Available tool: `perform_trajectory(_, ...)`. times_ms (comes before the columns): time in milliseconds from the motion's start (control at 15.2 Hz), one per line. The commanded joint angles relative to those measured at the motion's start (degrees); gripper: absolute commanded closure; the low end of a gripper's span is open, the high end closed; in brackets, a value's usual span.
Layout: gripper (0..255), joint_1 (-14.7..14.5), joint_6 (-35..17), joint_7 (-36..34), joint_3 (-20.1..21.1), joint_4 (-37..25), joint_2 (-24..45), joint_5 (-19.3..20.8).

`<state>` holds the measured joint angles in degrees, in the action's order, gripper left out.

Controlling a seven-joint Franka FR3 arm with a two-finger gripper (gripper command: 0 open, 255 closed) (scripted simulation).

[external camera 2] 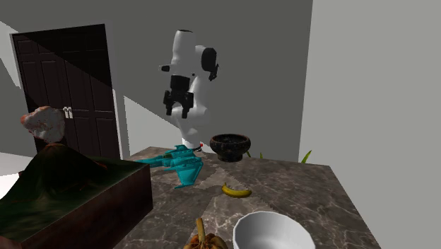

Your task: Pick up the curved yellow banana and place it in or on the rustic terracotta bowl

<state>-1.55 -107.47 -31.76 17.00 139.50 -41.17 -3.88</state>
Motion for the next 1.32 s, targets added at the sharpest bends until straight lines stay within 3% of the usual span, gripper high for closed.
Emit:
perform_trajectory(0, 0, -0.04, -2.28, -3.94, 2.82, -0.14, 2.32, -1.15)
perform_trajectory(396, 0, 0.84, -8.32, -15.61, 11.55, -2.8, 10.66, -2.68)
perform_trajectory(726, 0, 3.06, -12.91, -26.46, 19.27, -7.38, 19.89, -0.62)
perform_trajectory(990, 0, 5.52, -15.7, -36.71, 25.68, -12.58, 29.11, 4.59)
perform_trajectory(1254, 0, 6.59, -16.69, -49.07, 30.84, -19.33, 40.71, 14.23)
